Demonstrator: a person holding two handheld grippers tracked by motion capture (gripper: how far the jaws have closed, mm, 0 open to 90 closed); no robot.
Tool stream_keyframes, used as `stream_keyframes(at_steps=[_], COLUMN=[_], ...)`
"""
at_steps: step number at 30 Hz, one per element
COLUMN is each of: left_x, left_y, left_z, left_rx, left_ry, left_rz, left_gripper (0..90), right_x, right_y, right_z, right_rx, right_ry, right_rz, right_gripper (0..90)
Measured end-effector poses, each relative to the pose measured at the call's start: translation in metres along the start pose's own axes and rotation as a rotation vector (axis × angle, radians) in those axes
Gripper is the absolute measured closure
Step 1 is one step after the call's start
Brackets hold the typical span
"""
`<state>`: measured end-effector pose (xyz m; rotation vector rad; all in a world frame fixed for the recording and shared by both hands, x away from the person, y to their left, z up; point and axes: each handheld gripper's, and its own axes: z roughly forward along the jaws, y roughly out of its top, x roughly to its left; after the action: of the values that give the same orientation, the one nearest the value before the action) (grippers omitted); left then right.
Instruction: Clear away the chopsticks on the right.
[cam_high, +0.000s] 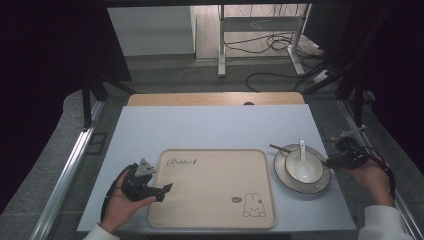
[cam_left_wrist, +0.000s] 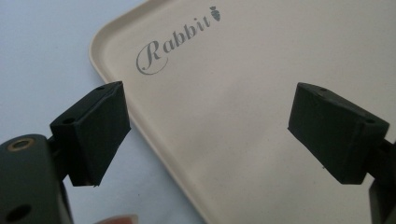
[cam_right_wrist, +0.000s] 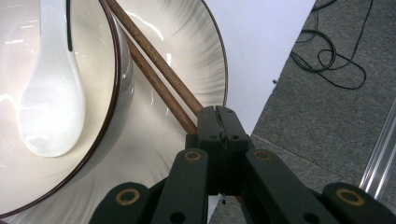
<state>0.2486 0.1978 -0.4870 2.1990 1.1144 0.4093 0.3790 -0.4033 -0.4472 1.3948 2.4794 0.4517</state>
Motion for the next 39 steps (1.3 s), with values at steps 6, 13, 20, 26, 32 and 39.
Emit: stream_keyframes(at_steps=[6, 13, 20, 26, 32, 39], left_x=[0.000, 0.000, 0.000, 0.000, 0.000, 0.000], left_y=[0.000, 0.000, 0.000, 0.000, 0.000, 0.000], left_z=[0.000, 0.000, 0.000, 0.001, 0.002, 0.002], left_rx=[0.002, 0.002, 0.001, 0.005, 0.006, 0.010], left_ry=[-0.002, -0.001, 0.000, 0.001, 0.001, 0.000], left_rz=[0.005, 0.006, 0.001, 0.009, 0.008, 0.009], left_gripper=[12.9, 12.9, 12.9, 12.9, 12.9, 12.9], right_x=[-0.001, -0.002, -0.005, -0.013, -0.019, -0.019], right_y=[-0.001, -0.004, -0.004, -0.011, -0.011, -0.008], right_z=[-0.001, 0.001, -0.009, -0.010, -0.002, 0.008], right_rx=[0.011, 0.032, -0.018, 0.038, 0.048, 0.095], right_ry=[0.007, 0.008, -0.004, -0.036, -0.025, 0.002], right_rz=[-0.002, -0.006, -0.014, -0.134, -0.144, -0.192], right_gripper=[89.3, 89.3, 89.2, 61.4, 62.6, 68.5])
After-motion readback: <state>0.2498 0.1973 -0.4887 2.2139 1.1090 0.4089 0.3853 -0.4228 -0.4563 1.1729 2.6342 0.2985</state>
